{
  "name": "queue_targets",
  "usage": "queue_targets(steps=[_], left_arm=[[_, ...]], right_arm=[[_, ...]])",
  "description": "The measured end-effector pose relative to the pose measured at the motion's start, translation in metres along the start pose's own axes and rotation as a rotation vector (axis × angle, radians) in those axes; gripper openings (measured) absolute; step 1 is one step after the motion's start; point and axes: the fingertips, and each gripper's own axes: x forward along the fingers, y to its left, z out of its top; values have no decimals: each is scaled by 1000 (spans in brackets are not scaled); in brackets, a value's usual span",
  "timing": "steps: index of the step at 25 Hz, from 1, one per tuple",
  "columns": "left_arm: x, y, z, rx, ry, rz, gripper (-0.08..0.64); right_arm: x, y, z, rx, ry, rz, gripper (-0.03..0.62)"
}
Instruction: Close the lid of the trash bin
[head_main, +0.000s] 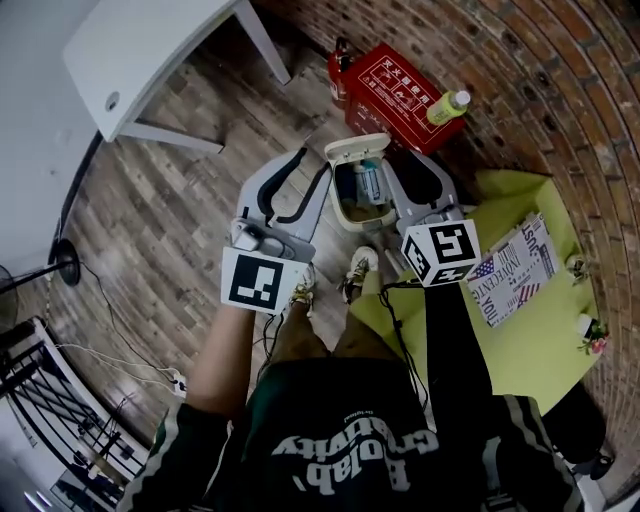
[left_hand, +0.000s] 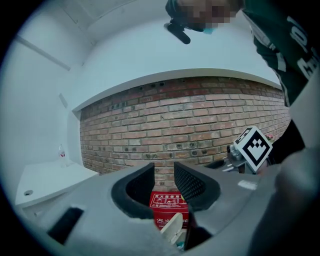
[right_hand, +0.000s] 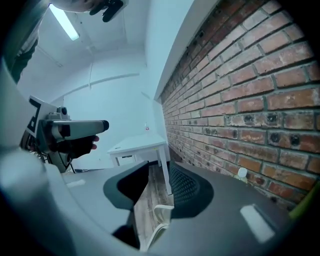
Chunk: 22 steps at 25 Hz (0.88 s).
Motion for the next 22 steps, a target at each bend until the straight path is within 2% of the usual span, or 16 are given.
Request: queue_targets(steps=[6,12,22], left_arm=[[18,10,-40,-37,27,14,130],[27,20,-73,-69,48,16,130],[23,37,-108,-102,76,19,130]], right_arm=[[33,-15,-41,1,68,9,144],[78,-10,-80,5,126,54,161],[147,-19,-151,-26,290,66,163]])
